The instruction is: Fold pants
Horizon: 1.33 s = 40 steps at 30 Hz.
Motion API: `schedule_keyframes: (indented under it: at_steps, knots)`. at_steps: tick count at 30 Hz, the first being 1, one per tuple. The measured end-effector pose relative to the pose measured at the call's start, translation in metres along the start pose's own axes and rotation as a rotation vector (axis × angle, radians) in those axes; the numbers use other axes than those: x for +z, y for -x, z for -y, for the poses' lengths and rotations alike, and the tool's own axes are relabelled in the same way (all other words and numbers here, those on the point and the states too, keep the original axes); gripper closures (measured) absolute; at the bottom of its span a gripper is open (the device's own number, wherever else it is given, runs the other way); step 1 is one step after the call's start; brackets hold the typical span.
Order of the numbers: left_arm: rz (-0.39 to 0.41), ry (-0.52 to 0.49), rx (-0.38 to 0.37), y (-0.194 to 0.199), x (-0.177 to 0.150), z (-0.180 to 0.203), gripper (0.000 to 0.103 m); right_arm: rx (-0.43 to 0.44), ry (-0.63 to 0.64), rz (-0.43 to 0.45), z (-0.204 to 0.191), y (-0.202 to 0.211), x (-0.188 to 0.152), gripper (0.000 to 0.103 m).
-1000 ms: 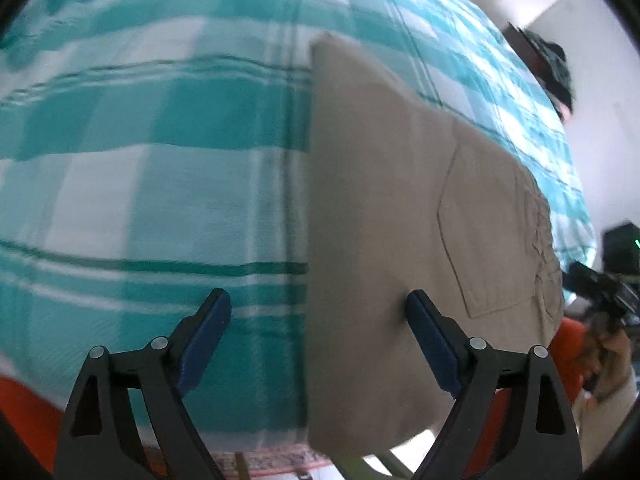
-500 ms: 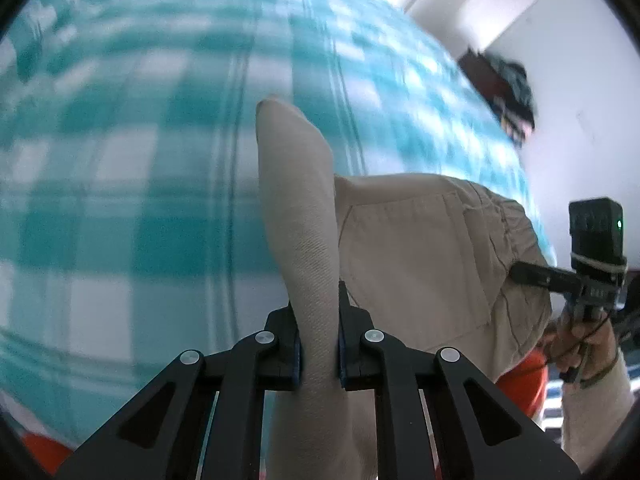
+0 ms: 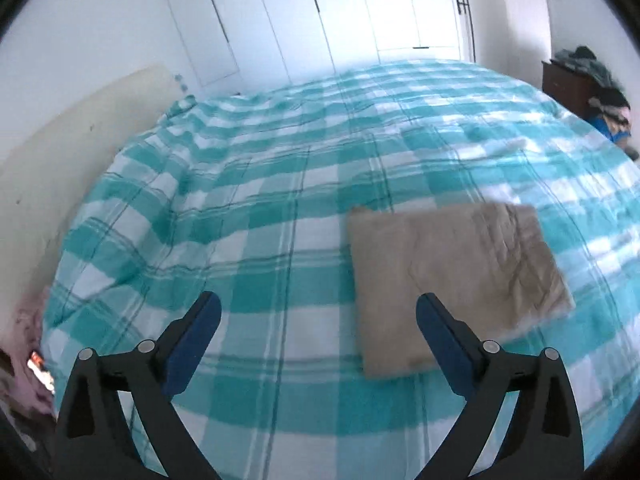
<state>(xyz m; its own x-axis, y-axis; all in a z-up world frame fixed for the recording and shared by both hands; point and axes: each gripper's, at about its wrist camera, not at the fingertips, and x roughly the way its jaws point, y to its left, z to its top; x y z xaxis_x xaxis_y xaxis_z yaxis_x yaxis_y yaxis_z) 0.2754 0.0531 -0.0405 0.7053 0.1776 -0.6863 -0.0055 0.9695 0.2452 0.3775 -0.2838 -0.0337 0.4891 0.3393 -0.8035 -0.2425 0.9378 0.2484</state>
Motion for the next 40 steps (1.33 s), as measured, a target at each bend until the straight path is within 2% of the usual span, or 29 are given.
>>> schedule_keyframes:
  at_steps: [2, 4, 8, 12, 16, 20, 24, 40]
  knots:
    - [-0.044, 0.02, -0.006, 0.011, -0.015, 0.004, 0.004, -0.099, 0.043, 0.017, -0.008, 0.019, -0.021, 0.0]
    - [-0.086, 0.051, -0.003, 0.029, -0.036, 0.008, 0.004, -0.132, 0.056, 0.023, -0.014, 0.033, -0.038, 0.0]
    - [-0.141, 0.095, -0.026, 0.062, -0.064, 0.015, 0.004, -0.154, 0.049, 0.027, -0.041, 0.063, -0.094, 0.0]
    - [-0.179, 0.1, -0.069, 0.1, -0.082, 0.018, 0.004, -0.118, 0.011, 0.029, -0.072, 0.088, -0.152, 0.0]
    - [-0.172, 0.12, -0.12, 0.126, -0.088, 0.014, 0.004, -0.144, 0.028, 0.001, -0.101, 0.098, -0.183, 0.0]
    - [-0.18, 0.153, -0.17, 0.14, -0.089, 0.011, 0.004, -0.252, 0.094, 0.044, -0.125, 0.119, -0.191, 0.0]
    - [-0.166, 0.143, -0.14, 0.147, -0.089, 0.014, 0.004, -0.297, 0.122, 0.079, -0.139, 0.134, -0.187, 0.0]
    - [-0.144, 0.111, -0.103, 0.158, -0.091, 0.025, 0.004, -0.277, 0.088, 0.1, -0.136, 0.145, -0.188, 0.0]
